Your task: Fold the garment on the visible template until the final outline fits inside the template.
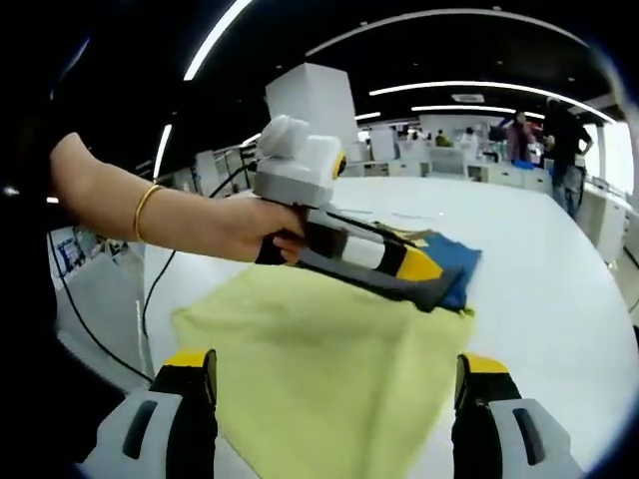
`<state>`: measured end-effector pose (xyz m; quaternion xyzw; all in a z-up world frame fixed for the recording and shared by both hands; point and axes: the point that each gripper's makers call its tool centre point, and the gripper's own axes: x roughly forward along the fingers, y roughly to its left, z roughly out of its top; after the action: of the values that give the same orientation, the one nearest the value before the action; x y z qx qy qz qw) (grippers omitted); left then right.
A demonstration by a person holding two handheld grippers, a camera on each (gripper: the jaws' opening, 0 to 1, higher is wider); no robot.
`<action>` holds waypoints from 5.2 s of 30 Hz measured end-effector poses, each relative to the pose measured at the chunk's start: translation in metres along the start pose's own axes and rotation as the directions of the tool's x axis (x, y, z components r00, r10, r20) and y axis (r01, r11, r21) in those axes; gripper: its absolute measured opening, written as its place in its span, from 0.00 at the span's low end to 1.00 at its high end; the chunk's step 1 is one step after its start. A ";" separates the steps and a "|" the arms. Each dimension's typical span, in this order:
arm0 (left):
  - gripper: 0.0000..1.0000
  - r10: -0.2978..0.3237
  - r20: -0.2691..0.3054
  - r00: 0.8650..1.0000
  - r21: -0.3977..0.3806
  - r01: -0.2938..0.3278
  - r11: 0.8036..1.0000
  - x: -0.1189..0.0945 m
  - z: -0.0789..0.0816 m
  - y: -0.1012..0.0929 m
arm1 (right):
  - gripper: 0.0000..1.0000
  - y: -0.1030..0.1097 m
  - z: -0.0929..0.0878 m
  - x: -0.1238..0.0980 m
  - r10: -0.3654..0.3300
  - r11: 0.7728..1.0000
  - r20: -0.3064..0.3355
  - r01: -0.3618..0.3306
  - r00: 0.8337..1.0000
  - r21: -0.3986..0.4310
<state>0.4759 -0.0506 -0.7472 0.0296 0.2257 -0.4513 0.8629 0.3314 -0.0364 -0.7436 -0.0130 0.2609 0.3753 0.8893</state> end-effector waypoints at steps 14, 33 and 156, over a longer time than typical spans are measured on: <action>0.78 -0.006 0.039 0.999 0.046 0.005 0.999 -0.053 -0.005 0.005 | 0.99 0.006 -0.003 -0.008 0.070 0.994 -0.093 -0.077 0.993 -0.074; 0.99 -0.026 0.011 1.000 0.061 0.025 0.998 -0.150 -0.037 -0.001 | 0.99 0.021 -0.004 -0.020 0.145 0.966 -0.202 -0.183 0.969 -0.184; 0.02 0.177 -0.407 0.896 -0.017 -0.201 0.979 -0.305 -0.134 0.003 | 0.00 -0.001 -0.037 -0.057 -0.062 0.998 -0.360 0.053 0.931 -0.036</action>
<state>0.2802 0.2184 -0.7410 0.1186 0.4077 -0.3427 0.8380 0.2824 -0.0829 -0.7488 -0.1010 0.4145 0.3436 0.8366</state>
